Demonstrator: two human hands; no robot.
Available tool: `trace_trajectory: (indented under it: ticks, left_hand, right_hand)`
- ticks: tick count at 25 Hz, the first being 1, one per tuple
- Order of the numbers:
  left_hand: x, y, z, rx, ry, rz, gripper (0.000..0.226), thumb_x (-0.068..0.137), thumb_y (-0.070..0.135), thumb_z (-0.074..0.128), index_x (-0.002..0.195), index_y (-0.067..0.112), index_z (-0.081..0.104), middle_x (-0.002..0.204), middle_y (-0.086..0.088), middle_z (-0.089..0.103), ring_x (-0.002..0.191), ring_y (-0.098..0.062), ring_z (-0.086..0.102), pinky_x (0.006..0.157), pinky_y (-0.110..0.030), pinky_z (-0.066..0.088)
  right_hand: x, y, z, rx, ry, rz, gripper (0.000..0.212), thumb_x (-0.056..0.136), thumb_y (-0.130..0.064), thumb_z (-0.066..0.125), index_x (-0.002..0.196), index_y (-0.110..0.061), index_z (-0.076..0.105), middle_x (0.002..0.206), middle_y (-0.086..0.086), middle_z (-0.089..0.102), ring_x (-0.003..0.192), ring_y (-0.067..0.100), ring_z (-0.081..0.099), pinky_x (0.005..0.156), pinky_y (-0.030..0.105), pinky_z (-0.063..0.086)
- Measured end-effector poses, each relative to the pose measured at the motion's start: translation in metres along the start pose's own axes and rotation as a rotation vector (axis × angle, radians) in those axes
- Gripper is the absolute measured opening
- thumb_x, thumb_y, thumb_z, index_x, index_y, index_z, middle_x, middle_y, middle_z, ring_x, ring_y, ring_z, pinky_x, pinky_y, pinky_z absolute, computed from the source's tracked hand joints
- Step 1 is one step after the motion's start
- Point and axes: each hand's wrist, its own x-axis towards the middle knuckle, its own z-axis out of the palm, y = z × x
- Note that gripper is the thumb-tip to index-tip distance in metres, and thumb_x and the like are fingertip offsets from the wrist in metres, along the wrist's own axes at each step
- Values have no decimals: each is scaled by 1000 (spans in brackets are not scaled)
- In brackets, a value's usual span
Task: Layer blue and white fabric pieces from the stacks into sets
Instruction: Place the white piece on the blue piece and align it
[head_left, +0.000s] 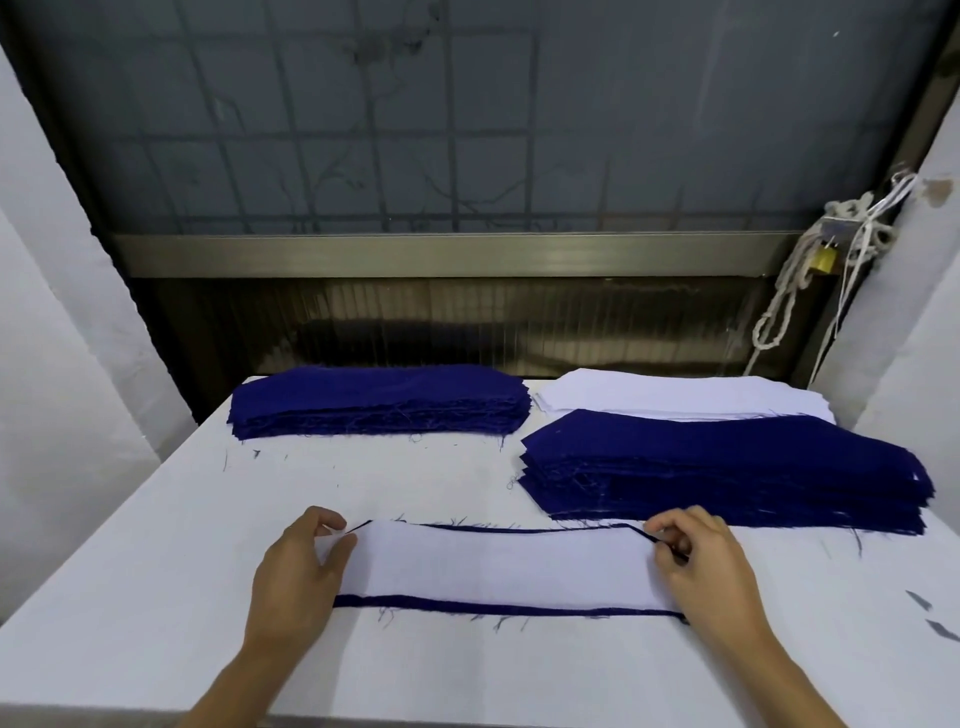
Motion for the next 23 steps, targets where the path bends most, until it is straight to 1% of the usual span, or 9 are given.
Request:
trace_trajectory:
  ticks: [2, 6, 8, 10, 13, 15, 18, 21, 23]
  left_hand:
    - [-1, 1, 0, 2, 2, -7, 11, 95, 28, 68, 97, 31, 58, 93, 14, 65, 84, -5, 60, 69, -34, 47]
    - [-2, 5, -1, -21, -13, -29, 10, 94, 25, 69, 98, 29, 60, 96, 11, 65, 89, -12, 62, 71, -31, 46]
    - [3, 8, -5, -58, -40, -38, 13, 93, 22, 70, 97, 30, 60, 94, 8, 63, 88, -13, 61, 66, -25, 46]
    - [14, 13, -10, -67, -51, -8, 16, 92, 19, 71, 95, 30, 59, 91, 6, 60, 84, -11, 58, 59, -17, 42]
    - [46, 25, -22, -35, -19, 96, 13, 94, 20, 69, 97, 27, 60, 89, 7, 60, 81, -8, 57, 67, -21, 41]
    - [75, 35, -29, -28, -14, 138, 9, 96, 24, 67, 100, 27, 60, 90, 8, 61, 83, -8, 57, 68, -23, 42]
    - [124, 47, -33, -21, -10, 161, 6, 98, 29, 65, 100, 25, 61, 92, 10, 63, 87, -8, 60, 71, -23, 47]
    - [173, 54, -32, 11, -35, 130, 10, 101, 31, 61, 107, 23, 62, 94, 9, 65, 87, -8, 61, 73, -23, 48]
    - [202, 54, -27, 62, -71, 96, 16, 102, 32, 58, 114, 22, 62, 99, 6, 67, 87, -7, 61, 77, -27, 53]
  right_hand:
    - [0, 1, 0, -35, 2, -10, 34, 86, 3, 69, 91, -30, 68, 87, -14, 60, 90, 6, 51, 68, 23, 46]
    - [-1, -2, -1, -40, 14, -12, 34, 88, 2, 69, 90, -32, 67, 89, -16, 60, 91, 4, 50, 69, 21, 45]
    - [1, -6, -1, -22, 42, -9, 32, 89, 1, 69, 89, -32, 68, 90, -16, 61, 91, 5, 51, 68, 21, 46]
    - [6, -14, -2, 7, 85, -25, 30, 89, 0, 69, 89, -30, 69, 90, -18, 61, 91, 6, 51, 69, 22, 45]
    - [31, -38, -4, 43, 109, -107, 27, 90, -3, 69, 91, -30, 69, 90, -19, 62, 90, 6, 52, 67, 20, 44]
    - [59, -61, 1, 76, 80, -135, 24, 92, -8, 68, 92, -32, 68, 89, -19, 63, 90, 4, 52, 66, 19, 43]
    - [105, -94, 20, 104, 19, -155, 21, 94, -15, 64, 90, -36, 66, 84, -18, 63, 89, 3, 53, 67, 24, 46]
    - [146, -118, 48, 106, -85, -174, 17, 97, -21, 61, 92, -37, 65, 86, -17, 64, 89, 7, 57, 72, 30, 52]
    - [171, -129, 69, 74, -159, -176, 14, 99, -24, 61, 94, -36, 65, 89, -17, 65, 90, 8, 59, 76, 29, 54]
